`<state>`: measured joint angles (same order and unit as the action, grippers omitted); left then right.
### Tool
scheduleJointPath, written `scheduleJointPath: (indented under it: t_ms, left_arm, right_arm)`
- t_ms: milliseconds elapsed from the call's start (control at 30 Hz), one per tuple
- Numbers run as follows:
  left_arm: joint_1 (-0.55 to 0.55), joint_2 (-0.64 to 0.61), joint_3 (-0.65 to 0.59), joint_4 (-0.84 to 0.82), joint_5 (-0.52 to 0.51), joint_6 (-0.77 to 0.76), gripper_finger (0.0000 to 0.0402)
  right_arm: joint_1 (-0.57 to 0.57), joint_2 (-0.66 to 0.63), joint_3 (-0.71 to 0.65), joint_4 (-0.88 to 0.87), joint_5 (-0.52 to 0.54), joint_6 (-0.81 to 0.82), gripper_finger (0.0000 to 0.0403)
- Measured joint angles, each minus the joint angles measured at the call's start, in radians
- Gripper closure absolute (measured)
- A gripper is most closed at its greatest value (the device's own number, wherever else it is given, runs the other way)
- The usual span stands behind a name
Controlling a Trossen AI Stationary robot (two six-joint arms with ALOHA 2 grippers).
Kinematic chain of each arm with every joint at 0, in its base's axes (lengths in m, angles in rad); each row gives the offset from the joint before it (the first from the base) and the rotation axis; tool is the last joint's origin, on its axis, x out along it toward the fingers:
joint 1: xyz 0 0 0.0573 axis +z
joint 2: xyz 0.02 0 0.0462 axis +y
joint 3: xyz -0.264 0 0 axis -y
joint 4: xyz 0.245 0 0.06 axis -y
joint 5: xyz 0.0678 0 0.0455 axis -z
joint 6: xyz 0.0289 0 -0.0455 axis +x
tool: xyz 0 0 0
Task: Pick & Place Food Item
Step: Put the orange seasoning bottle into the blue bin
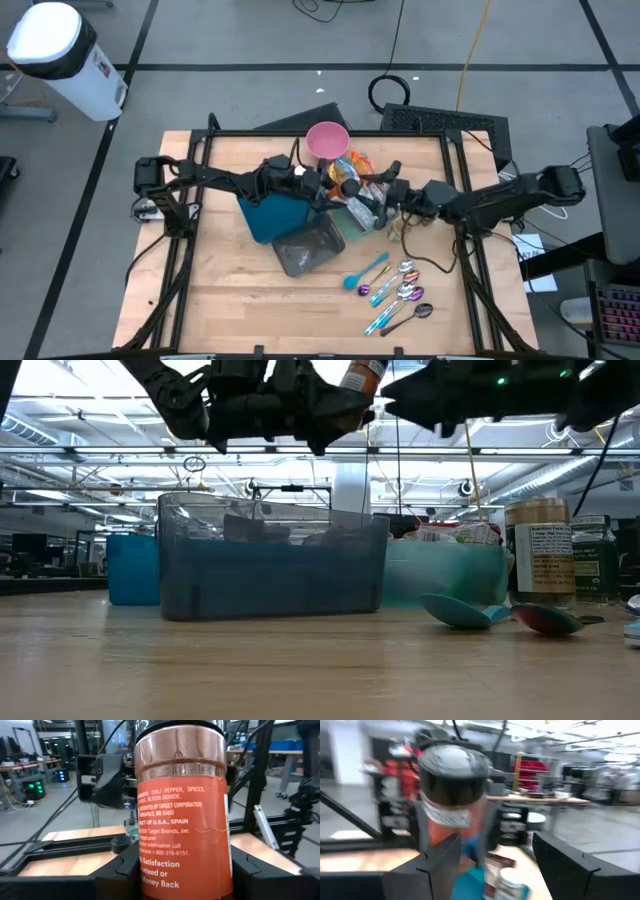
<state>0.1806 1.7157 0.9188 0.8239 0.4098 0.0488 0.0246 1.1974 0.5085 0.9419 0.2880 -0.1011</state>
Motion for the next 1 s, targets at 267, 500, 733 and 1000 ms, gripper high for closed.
scheduleJointPath:
  t_ms: [267,500,733,1000]
  left_arm:
    - [0.018,0.003,-0.001,-0.018,0.011,0.004,0.0227]
    - [0.019,0.000,0.001,-0.016,0.017,0.011,0.0227]
    - [0.012,0.000,0.001,-0.014,0.007,-0.004,0.0227]
    - [0.001,0.003,0.007,-0.014,-0.020,-0.080,0.0230]
  right_arm:
    - [-0.051,0.209,0.068,0.159,-0.215,0.090,0.0120]
    - [-0.045,0.263,0.133,0.163,-0.297,0.061,0.0112]
    - [-0.043,0.253,0.146,0.114,-0.237,0.051,0.0178]
    - [-0.043,0.150,0.151,-0.065,-0.238,0.062,0.0283]
